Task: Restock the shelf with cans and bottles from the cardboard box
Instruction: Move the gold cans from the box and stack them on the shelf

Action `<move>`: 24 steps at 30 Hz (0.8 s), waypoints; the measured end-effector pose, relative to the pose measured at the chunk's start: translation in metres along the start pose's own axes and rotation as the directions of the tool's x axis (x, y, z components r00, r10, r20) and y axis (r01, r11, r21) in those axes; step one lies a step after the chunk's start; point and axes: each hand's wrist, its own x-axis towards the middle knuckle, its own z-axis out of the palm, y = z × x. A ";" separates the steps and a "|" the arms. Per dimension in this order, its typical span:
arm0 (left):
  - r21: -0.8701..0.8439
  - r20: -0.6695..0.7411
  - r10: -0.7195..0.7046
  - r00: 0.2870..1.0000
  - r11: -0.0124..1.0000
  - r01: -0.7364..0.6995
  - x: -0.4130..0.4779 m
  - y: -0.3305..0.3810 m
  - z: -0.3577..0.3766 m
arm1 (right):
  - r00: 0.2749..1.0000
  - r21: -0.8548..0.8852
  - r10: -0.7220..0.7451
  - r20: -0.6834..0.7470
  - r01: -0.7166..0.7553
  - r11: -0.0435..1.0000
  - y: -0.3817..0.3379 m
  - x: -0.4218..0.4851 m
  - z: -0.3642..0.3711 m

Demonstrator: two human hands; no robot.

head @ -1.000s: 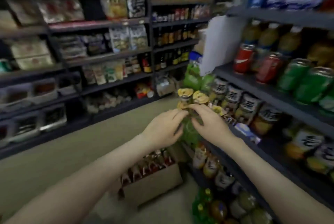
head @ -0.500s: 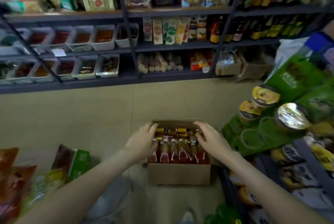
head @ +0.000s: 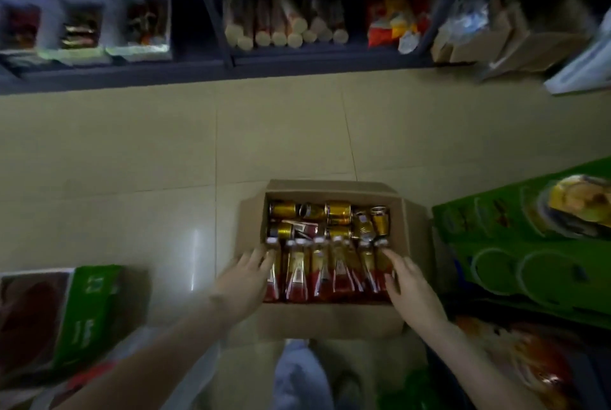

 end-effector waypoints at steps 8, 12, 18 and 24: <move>0.052 0.026 0.051 0.998 0.997 -0.052 0.168 0.003 0.084 | 0.969 -0.004 0.232 0.083 -0.233 0.973 0.084 0.134 0.115; 0.018 -0.059 0.065 0.996 0.998 -0.064 0.234 0.019 0.135 | 0.957 -0.031 0.275 0.093 -0.273 0.961 0.127 0.201 0.167; 0.032 -0.141 0.152 0.978 0.988 -0.148 0.307 0.031 0.213 | 0.980 -0.101 0.197 -0.020 -0.198 0.975 0.164 0.272 0.224; 0.062 -0.134 0.203 0.970 0.979 -0.196 0.321 0.018 0.266 | 0.964 -0.131 0.258 -0.057 -0.264 0.956 0.171 0.308 0.255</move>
